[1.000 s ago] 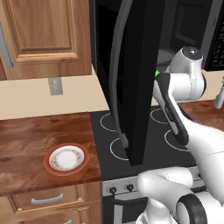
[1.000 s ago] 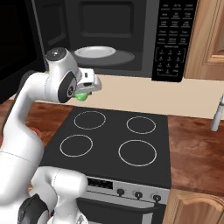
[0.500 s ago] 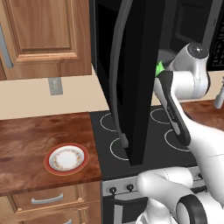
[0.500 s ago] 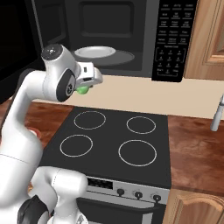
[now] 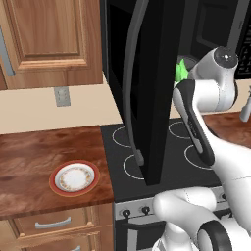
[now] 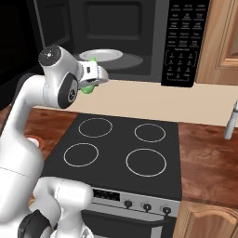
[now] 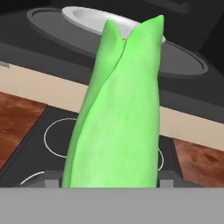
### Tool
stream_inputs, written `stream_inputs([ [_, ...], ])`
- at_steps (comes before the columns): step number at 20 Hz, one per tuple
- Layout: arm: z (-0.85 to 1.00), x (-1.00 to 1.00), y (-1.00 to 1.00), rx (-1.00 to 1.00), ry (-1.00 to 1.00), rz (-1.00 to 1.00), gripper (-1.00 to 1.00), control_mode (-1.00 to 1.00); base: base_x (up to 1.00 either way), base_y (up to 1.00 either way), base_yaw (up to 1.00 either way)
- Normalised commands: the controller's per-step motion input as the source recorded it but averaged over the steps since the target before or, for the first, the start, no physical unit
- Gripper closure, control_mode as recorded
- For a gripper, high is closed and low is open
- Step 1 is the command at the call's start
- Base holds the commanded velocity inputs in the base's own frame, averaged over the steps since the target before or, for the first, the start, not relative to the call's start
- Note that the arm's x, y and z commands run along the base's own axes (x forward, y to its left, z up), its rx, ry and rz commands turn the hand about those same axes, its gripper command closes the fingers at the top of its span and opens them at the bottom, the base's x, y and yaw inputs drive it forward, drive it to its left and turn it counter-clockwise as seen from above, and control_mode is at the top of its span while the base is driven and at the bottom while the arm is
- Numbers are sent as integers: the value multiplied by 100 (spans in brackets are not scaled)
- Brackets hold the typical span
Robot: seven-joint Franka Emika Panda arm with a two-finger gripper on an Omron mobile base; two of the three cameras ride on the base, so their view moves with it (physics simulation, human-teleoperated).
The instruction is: Pick the corn from the counter and place it in the microwave. Then turn on the microwave.
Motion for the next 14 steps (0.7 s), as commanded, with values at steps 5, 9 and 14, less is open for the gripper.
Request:
stream_inputs([
  [5,29,0,-3,0,-4,0,100,-100,0,0,0],
  [9,22,3,-1,0,-3,0,100,-100,0,0,0],
  [14,17,10,0,0,-3,0,100,-100,0,0,0],
])
